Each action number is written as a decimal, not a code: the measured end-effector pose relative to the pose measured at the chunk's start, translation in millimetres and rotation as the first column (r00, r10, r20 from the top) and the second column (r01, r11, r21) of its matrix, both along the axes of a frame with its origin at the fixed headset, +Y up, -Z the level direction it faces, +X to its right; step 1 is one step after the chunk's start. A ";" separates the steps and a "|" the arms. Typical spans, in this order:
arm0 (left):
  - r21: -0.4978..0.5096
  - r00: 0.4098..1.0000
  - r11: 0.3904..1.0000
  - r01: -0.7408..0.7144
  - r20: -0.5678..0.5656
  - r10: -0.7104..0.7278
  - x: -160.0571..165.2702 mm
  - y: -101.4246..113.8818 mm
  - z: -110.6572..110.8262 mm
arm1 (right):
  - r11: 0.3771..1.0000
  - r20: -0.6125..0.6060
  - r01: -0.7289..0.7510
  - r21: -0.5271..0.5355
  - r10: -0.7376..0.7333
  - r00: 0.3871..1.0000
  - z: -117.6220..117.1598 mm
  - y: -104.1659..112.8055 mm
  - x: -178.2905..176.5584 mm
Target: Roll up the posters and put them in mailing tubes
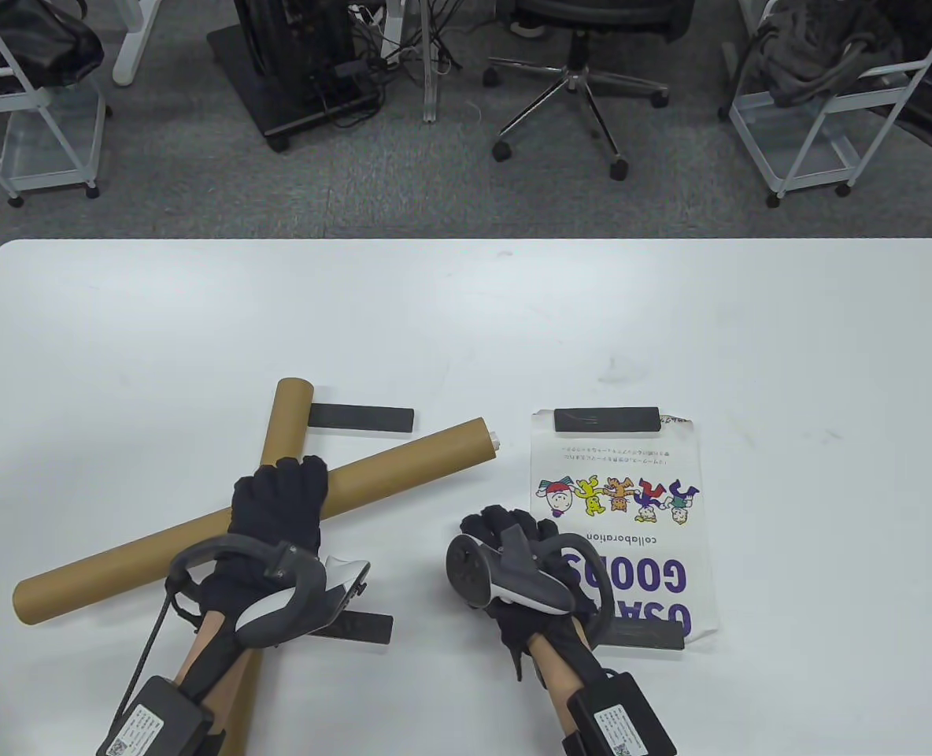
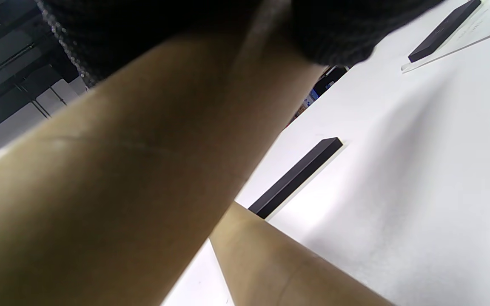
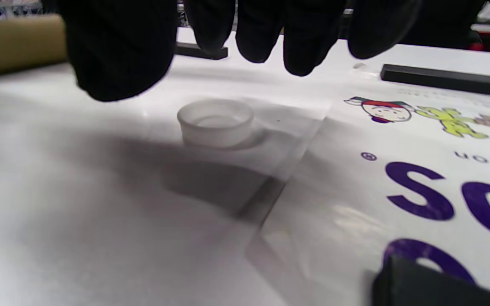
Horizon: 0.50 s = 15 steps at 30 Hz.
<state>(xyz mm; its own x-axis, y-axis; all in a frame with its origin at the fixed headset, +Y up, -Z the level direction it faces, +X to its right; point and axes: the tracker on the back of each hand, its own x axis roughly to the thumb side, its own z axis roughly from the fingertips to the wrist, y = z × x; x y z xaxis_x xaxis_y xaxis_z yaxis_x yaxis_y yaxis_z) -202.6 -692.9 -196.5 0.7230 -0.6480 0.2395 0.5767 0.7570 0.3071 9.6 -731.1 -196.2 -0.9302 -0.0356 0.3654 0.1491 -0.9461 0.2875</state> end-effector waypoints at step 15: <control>-0.009 1.000 1.000 0.001 0.004 -0.001 -2.2 0.7 2.1 | 0.993 -0.013 -0.115 0.004 0.115 0.993 -7.9 -12.0 -13.3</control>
